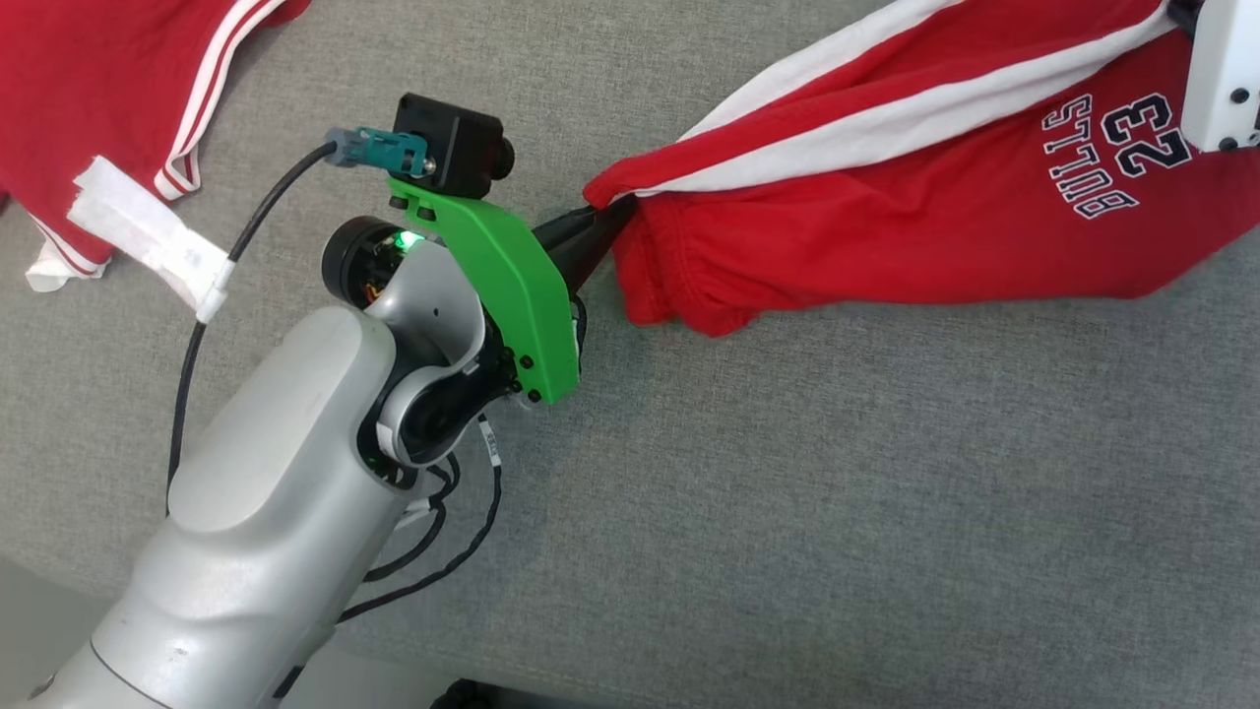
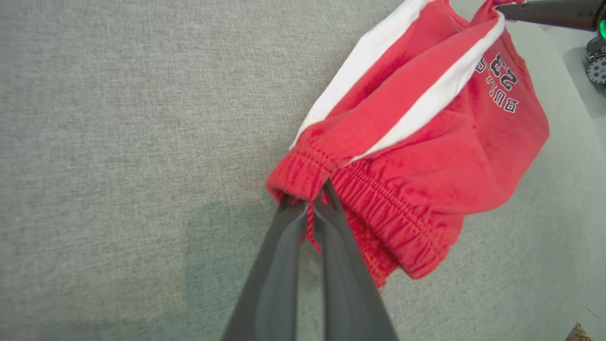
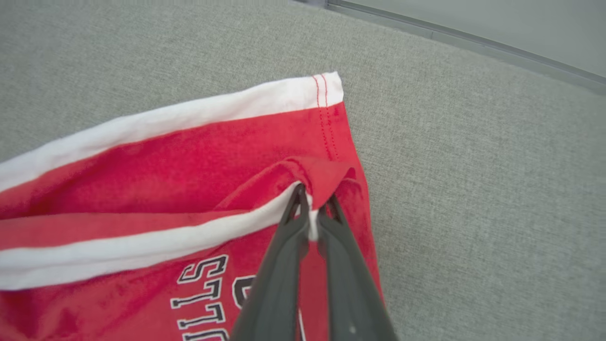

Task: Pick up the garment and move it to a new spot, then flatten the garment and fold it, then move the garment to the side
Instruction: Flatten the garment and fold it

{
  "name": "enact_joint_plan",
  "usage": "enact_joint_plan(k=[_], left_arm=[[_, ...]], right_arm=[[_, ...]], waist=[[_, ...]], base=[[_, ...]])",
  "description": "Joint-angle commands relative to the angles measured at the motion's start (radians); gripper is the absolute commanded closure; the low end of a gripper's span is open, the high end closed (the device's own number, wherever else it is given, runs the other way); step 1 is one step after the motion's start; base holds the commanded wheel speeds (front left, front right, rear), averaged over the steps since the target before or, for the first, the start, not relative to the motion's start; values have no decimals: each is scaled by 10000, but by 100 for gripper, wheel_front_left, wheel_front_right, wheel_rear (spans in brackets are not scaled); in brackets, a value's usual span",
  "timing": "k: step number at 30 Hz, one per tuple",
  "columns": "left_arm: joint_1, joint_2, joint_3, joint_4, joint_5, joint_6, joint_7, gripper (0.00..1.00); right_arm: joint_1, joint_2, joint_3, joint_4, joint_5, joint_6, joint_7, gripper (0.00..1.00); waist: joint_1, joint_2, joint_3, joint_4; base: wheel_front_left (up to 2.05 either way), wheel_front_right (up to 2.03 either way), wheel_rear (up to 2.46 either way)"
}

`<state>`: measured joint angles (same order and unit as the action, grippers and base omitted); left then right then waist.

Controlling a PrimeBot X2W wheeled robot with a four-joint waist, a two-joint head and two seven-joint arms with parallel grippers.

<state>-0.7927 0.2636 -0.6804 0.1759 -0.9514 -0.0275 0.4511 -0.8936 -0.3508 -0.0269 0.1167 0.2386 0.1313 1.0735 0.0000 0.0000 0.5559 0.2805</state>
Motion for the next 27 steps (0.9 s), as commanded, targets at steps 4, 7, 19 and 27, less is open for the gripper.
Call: enact_joint_plan(k=[4,7,19,27], left_arm=[[-362,-169,117,230,-205,-96,-56,100],[-488,-283,147,429,-235,-122,-124,100],[-315,-507,286,941,12,26,-918,0],[556,-290,525,189,711,512,-2510,0]], right_arm=[[-349,-1,-151,196,-332,-11,31,100],[-503,124,-207,298,-479,-9,-24,100],[-857,654,-461,642,-1039,-9,-1830,0],[-62,452,-73,564,-616,-9,-4109,0]], waist=[[0,0,99,59],[0,0,164,54],[0,0,282,93],[0,0,-98,-27]], base=[[0,0,0],[0,0,0],[0,0,0],[0,0,0]])
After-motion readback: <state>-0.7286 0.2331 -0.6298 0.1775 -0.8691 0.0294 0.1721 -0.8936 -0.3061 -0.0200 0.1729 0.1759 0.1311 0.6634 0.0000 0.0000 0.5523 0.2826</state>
